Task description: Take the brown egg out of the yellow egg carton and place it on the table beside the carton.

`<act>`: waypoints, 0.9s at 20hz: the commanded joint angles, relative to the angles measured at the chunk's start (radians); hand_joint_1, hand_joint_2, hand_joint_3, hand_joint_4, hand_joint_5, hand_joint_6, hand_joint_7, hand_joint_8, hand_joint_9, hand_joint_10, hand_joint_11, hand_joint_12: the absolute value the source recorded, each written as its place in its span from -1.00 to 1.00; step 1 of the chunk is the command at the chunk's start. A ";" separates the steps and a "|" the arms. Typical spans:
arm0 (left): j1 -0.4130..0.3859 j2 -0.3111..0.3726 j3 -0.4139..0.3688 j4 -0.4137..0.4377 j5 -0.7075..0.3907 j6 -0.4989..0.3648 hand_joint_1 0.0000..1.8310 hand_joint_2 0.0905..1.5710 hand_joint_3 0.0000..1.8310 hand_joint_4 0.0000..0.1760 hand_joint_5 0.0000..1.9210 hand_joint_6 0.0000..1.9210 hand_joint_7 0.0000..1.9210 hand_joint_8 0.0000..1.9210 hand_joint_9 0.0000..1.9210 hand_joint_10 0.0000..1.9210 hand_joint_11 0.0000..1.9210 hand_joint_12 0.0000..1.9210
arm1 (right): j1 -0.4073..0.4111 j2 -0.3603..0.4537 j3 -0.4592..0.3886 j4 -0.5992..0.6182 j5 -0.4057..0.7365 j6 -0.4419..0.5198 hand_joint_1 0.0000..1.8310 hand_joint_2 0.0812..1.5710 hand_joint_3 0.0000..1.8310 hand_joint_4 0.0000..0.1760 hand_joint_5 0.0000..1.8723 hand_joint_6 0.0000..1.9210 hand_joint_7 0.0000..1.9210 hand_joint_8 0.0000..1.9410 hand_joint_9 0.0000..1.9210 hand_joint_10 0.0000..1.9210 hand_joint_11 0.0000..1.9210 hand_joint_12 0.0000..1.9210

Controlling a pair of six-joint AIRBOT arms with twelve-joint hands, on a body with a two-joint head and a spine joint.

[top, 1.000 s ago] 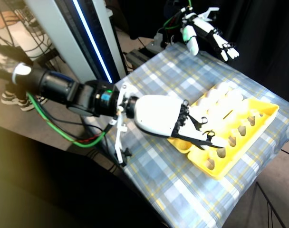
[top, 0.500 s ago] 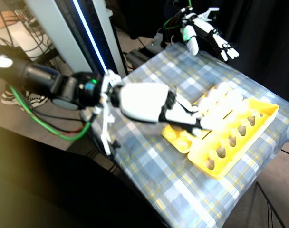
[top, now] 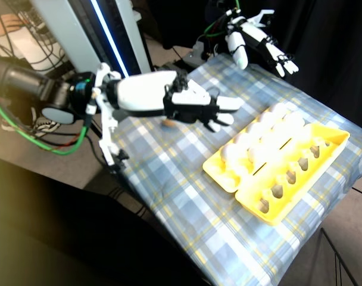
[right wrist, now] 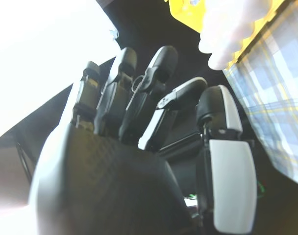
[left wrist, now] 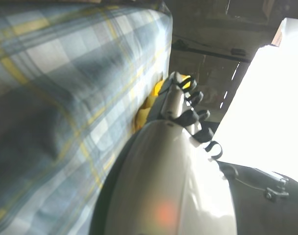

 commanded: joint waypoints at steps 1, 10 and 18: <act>0.001 0.006 0.001 0.047 -0.111 -0.006 -0.70 0.55 -1.00 -0.37 -0.67 -1.00 -0.85 -1.00 -0.98 -1.00 -1.00 -1.00 | 0.015 0.001 0.003 -0.011 0.124 -0.009 0.02 0.49 -1.00 0.98 -0.14 0.28 0.04 -1.00 -0.44 -1.00 -0.92 -1.00; 0.001 0.006 0.001 0.046 -0.111 -0.006 -0.72 0.54 -1.00 -0.40 -0.67 -1.00 -0.85 -1.00 -0.97 -1.00 -1.00 -1.00 | 0.015 0.001 0.016 0.011 0.124 -0.009 -0.14 0.44 -1.00 -0.84 -0.14 -0.51 0.00 -0.99 -0.46 -0.99 -0.92 -0.99; 0.002 0.006 -0.001 0.045 -0.115 -0.011 -0.70 0.54 -1.00 -0.31 -0.67 -1.00 -0.84 -1.00 -0.97 -1.00 -1.00 -1.00 | 0.007 0.002 0.008 0.019 0.145 -0.009 -0.15 0.43 -1.00 -1.00 -0.01 -0.99 0.02 -0.99 -0.45 -1.00 -0.94 -1.00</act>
